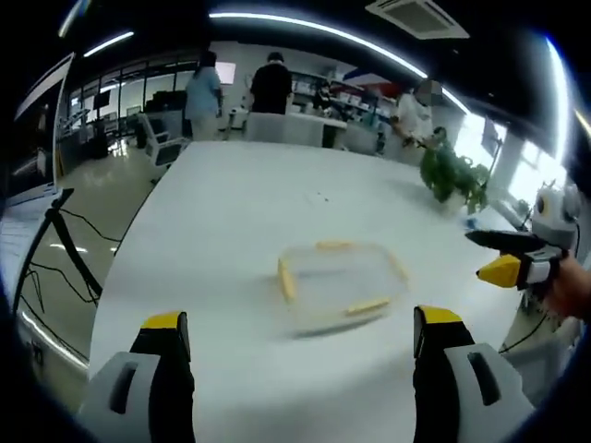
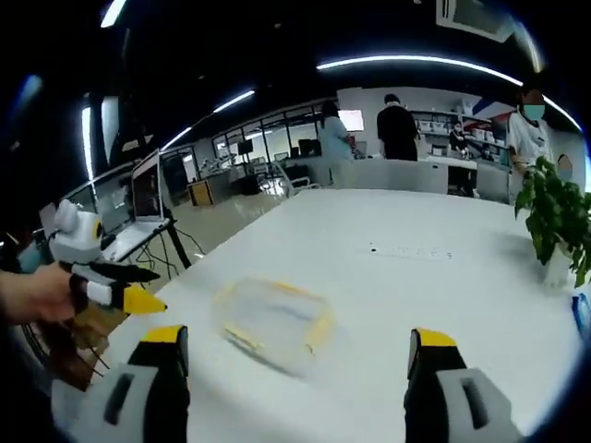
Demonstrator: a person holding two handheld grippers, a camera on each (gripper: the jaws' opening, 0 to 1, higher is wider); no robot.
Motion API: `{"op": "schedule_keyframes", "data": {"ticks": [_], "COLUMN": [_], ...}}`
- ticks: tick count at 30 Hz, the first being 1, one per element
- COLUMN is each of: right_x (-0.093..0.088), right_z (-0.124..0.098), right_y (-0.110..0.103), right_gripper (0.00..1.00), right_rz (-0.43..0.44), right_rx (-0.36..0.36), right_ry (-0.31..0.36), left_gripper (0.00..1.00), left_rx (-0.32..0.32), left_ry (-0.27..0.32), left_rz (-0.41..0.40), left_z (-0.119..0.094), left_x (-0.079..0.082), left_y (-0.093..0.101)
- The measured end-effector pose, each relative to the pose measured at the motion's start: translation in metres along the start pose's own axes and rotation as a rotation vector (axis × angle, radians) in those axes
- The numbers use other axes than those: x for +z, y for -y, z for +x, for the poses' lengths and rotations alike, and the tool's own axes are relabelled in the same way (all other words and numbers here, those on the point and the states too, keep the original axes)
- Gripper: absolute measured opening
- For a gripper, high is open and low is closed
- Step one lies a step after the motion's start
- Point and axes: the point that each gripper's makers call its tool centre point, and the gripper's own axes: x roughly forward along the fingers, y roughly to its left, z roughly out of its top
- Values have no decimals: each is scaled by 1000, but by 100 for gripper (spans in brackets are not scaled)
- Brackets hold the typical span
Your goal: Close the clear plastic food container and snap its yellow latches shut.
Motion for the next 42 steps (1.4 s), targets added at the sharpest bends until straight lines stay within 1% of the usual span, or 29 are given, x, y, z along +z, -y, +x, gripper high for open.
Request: {"op": "schedule_keyframes", "data": {"ticks": [3,4,7,9,15,19,22,23,25,27,31,33,34,35,38,40,42], "right_x": [-1,-1,-7,-13,-33,-44,-60,-61,-71,-80,-100,-111,-115,-121,-134,-138,-141], "right_z": [-21,-30,-47,-57,-84,-98,-110,-111,-119,-127,-143,-149,-151,-154,-158,-160,-162], "right_y": [7,10,13,16,18,20,23,23,21,21,20,19,19,20,21,20,18], "right_gripper": [100,100,100,100,100,100,100,100,100,100,100,100,100,100,100,100,100], "right_rz": [-30,-30,-33,-33,-42,-49,-57,-58,-66,-70,-73,-68,-70,-68,-31,-35,-22], "right_rx": [-19,-22,-23,-20,-18,-21,-30,-29,-20,-23,-22,-16,-16,-17,-11,-15,-11], "right_ry": [17,27,29,28,9,-4,-29,-28,-29,-38,-55,-62,-64,-68,-77,-83,-81], "left_gripper": [99,99,99,99,99,99,99,99,99,99,99,99,99,99,99,99,99], "left_rx": [-6,-8,-19,-6,-20,-24,-32,-32,-37,-41,-32,-29,-28,-22,-17,-13,-7], "left_ry": [11,10,19,-2,-2,-7,-19,-19,-20,-16,-6,11,15,14,5,-10,-14], "left_rz": [3,15,53,91,85,83,65,65,68,70,83,74,74,75,73,72,65], "left_z": [-10,-13,-21,-25,-41,-50,-57,-59,-66,-74,-87,-92,-92,-93,-95,-98,-102], "left_x": [0,0,-1,-6,-17,-30,-39,-40,-45,-49,-56,-59,-60,-64,-72,-80,-85], "left_y": [7,10,16,15,21,21,22,23,26,30,32,32,31,30,27,26,26]}}
